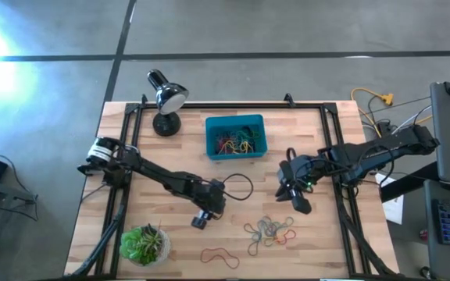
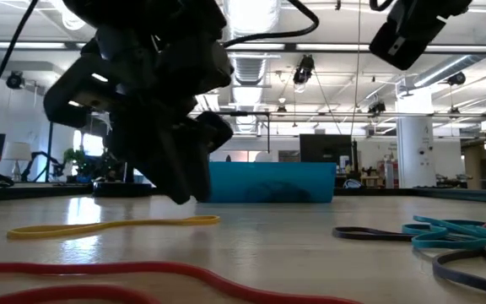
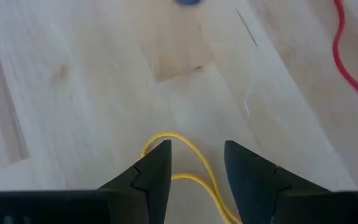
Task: Pick and place rubber bands into bin
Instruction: Put the yellow rubber band into the blue bin
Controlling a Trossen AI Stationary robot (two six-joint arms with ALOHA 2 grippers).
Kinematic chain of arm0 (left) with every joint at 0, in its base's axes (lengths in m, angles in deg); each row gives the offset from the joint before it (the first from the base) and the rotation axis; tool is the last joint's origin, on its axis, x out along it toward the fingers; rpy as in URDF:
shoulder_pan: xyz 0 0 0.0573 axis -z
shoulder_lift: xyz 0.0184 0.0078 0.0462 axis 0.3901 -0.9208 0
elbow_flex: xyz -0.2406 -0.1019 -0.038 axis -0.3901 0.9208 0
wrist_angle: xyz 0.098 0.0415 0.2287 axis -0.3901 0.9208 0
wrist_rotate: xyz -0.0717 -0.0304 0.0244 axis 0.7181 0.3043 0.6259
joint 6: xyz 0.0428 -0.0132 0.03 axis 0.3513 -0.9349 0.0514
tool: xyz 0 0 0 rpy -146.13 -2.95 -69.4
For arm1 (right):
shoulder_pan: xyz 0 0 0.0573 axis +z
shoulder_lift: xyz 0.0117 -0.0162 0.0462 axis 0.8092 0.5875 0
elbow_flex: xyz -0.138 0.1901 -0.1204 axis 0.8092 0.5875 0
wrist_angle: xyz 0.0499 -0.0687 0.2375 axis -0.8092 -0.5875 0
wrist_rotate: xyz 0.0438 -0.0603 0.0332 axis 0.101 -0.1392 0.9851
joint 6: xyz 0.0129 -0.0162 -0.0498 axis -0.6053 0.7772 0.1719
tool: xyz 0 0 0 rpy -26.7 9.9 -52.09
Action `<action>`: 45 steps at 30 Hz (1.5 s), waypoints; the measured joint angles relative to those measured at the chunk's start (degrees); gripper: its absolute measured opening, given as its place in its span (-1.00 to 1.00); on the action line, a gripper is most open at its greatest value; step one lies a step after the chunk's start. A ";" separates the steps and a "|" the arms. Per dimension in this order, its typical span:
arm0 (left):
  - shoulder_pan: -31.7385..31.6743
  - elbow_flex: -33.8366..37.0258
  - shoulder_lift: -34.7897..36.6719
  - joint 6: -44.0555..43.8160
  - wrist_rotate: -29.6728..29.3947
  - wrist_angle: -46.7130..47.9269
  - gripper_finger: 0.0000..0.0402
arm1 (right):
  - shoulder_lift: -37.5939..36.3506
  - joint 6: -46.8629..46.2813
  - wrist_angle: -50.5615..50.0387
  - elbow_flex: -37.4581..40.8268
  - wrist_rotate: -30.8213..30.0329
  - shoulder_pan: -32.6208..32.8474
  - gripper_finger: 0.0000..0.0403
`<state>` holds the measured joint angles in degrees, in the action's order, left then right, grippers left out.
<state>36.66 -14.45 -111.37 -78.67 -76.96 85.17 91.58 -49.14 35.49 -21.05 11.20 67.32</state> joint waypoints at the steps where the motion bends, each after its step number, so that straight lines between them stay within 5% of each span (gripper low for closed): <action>1: -0.08 -0.06 -0.39 0.00 0.03 -0.16 -0.34 | 0.00 -0.51 -0.28 0.24 0.01 0.16 -0.66; 10: -0.38 -0.16 -3.01 -0.01 1.79 -0.98 -0.34 | 0.17 -3.21 -0.09 1.18 -1.21 2.07 -0.66; 24: -7.31 -3.55 -3.70 -5.81 -13.33 -0.60 -0.34 | 0.15 -5.26 1.37 1.22 -1.81 3.10 -0.66; 45: -8.49 -4.98 -2.39 -4.68 -0.89 12.38 -0.34 | 0.13 -4.91 1.31 1.22 -7.32 5.60 -0.66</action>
<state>28.18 -19.43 -113.76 -83.35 -77.85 97.55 91.72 -54.05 36.80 -19.83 3.88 72.92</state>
